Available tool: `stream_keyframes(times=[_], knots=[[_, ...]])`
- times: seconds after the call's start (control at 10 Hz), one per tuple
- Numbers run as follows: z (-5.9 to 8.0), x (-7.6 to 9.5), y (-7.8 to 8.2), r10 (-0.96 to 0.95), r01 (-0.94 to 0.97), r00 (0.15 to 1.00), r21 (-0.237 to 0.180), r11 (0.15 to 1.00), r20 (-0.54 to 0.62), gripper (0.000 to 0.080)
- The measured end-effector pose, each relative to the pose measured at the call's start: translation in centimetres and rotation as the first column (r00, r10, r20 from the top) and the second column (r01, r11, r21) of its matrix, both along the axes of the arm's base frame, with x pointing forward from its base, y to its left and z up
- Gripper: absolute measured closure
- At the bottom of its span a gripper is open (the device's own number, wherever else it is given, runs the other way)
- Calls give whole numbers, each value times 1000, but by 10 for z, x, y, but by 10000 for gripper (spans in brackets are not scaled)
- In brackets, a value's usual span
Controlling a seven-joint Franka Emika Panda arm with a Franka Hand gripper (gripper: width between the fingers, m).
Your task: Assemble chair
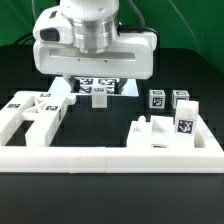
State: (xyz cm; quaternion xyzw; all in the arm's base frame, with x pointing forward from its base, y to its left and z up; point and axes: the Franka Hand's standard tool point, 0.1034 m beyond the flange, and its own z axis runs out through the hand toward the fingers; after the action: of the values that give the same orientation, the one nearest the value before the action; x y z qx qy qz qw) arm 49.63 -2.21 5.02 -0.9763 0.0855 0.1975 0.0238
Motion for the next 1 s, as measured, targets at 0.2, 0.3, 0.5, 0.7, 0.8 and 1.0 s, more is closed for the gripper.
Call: stream_keyframes(times=[0.2,0.3,0.5,0.7,0.8,1.0], knots=[[-2,-1,0,2,0,995,16,1000,-100,151],[-3,-3,1,8,-5,988,24,1000,-153,151],[-9,-16,6,43,-28,958,59,998,-282,151],[-15,-30,2,64,-25,923,106,994,-379,151],[-15,-33,1,67,-18,893,114,993,-445,151],[-19,-33,1,75,-14,860,124,992,-505,151]])
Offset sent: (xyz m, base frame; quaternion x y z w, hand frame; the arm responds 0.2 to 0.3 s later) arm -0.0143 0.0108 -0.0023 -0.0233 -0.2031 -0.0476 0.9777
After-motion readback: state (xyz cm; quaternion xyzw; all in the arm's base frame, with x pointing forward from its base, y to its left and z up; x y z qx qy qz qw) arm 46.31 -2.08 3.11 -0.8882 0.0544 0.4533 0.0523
